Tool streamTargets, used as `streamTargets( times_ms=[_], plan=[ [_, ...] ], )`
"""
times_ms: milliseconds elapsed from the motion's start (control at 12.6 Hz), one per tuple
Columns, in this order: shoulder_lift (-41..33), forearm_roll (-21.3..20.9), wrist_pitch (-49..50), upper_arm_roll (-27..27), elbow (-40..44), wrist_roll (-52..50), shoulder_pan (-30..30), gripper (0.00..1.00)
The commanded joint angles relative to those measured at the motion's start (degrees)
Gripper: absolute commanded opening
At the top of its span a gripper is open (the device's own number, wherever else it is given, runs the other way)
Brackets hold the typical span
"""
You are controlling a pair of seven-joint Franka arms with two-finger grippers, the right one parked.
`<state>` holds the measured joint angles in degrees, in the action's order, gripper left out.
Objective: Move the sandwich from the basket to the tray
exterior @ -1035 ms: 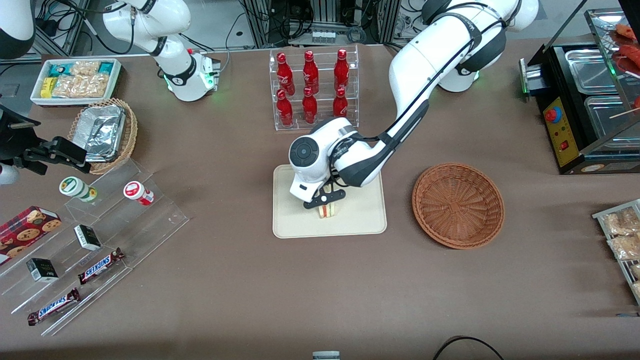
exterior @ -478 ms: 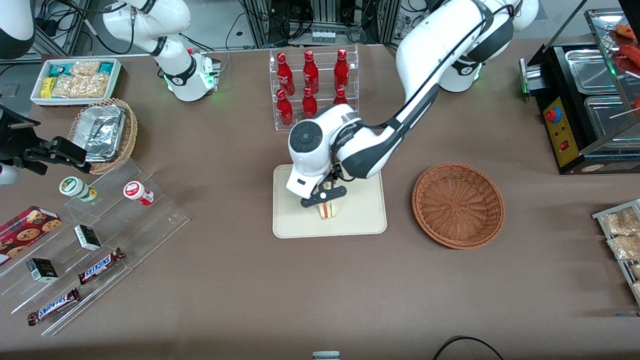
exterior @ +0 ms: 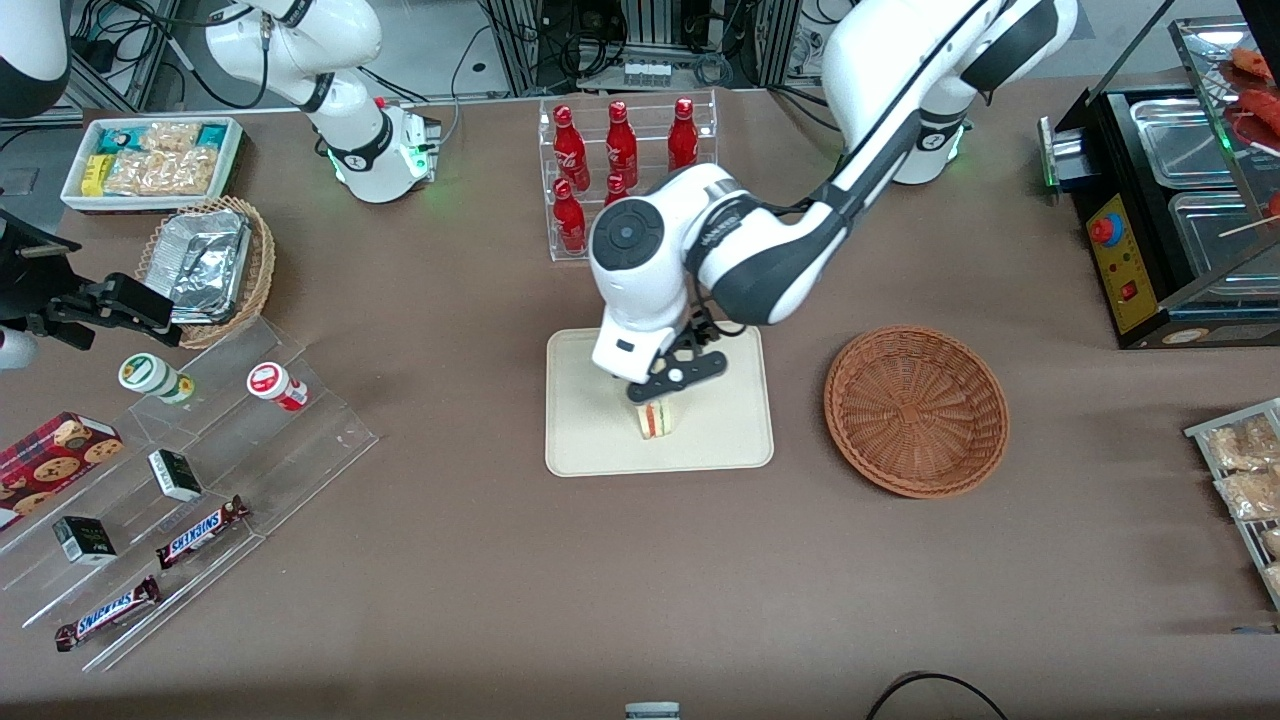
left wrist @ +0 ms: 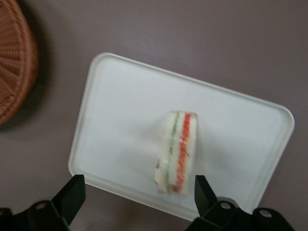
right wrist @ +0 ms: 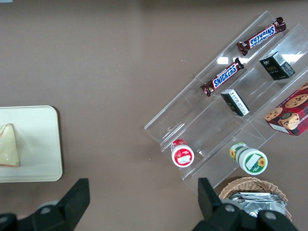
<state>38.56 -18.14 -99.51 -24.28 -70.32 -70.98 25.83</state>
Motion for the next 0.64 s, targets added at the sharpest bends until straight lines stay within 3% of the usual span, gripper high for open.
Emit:
streamTargets(
  times_ms=[0, 558],
  plan=[
    [-6.1, 0.0, 2.0, -0.2, -5.6, 3.7, -5.1, 1.0],
    [-17.6, 2.4, 1.8, -0.5, -20.1, 20.5, -18.2, 1.0]
  ],
)
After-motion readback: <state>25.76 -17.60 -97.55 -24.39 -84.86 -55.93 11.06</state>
